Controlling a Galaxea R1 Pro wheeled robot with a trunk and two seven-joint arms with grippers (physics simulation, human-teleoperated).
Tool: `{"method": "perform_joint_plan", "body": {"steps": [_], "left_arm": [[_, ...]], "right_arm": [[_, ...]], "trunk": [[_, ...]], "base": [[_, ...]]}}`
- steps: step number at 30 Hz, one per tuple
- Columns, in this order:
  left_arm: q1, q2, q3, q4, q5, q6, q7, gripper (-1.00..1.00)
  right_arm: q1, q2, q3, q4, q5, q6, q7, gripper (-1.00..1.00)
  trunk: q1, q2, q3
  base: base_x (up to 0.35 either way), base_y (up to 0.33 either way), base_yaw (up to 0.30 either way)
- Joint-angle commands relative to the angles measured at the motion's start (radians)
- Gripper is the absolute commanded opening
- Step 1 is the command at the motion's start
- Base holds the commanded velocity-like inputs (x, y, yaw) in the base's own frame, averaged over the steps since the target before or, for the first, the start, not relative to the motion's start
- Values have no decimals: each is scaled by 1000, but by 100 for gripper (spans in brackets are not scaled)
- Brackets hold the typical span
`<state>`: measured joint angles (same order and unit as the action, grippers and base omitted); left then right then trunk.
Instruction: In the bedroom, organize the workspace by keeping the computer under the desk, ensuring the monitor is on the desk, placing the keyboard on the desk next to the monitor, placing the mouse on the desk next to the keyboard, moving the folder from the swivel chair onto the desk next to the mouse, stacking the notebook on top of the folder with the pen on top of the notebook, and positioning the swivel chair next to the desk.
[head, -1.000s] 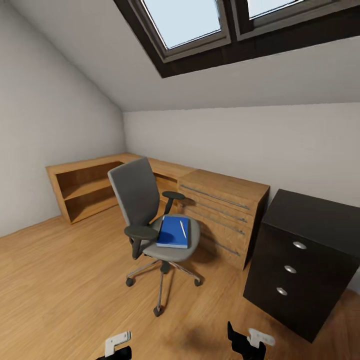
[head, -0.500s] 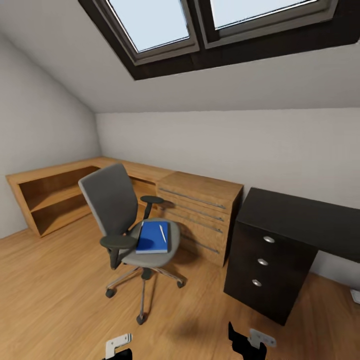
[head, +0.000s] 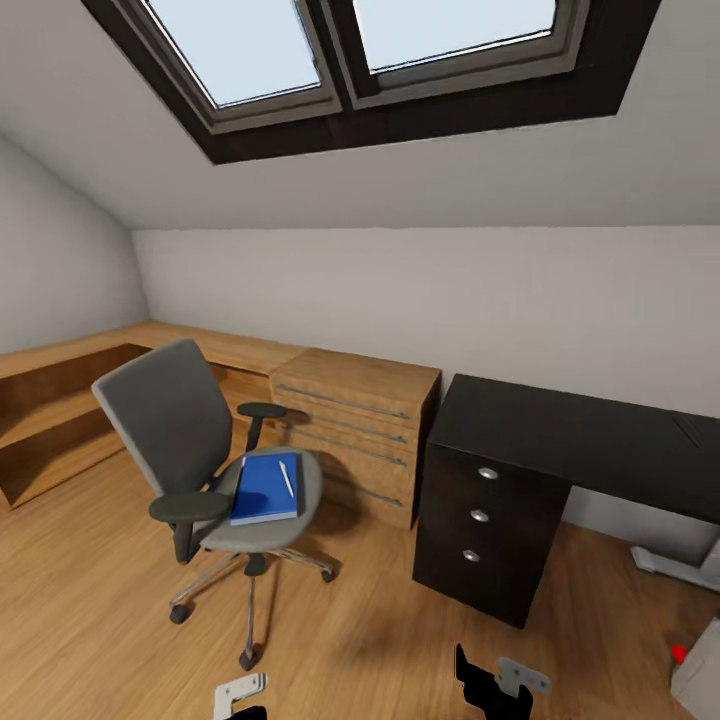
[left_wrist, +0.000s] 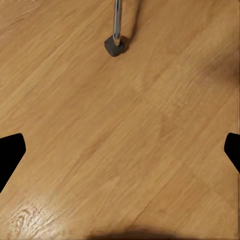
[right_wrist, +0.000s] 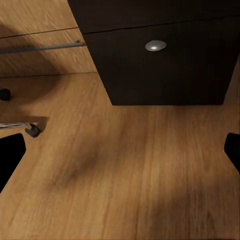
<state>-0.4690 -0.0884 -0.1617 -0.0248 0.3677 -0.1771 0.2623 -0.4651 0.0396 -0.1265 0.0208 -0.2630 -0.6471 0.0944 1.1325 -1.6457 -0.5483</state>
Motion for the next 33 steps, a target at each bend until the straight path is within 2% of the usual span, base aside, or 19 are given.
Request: {"method": "perform_joint_plan", "body": {"steps": [1,16,33], "left_arm": [[0,0,-9,0,8,1,3,100],[0,-1,-9,0,7,43,-12,100],[0,-1,-9,0,7,47,-29,100]], "right_arm": [[-1,0,-8,2,-6,-4,10,100],[-1,0,-8,2,-5,-3,10,100],[-1,-3,-8,1,-3,-4,9,100]], "trunk": [[-4,7,2],[-62,112,49],[-127,231,102]], "base": [[0,0,-270],[0,0,-272],[0,0,-285]]}}
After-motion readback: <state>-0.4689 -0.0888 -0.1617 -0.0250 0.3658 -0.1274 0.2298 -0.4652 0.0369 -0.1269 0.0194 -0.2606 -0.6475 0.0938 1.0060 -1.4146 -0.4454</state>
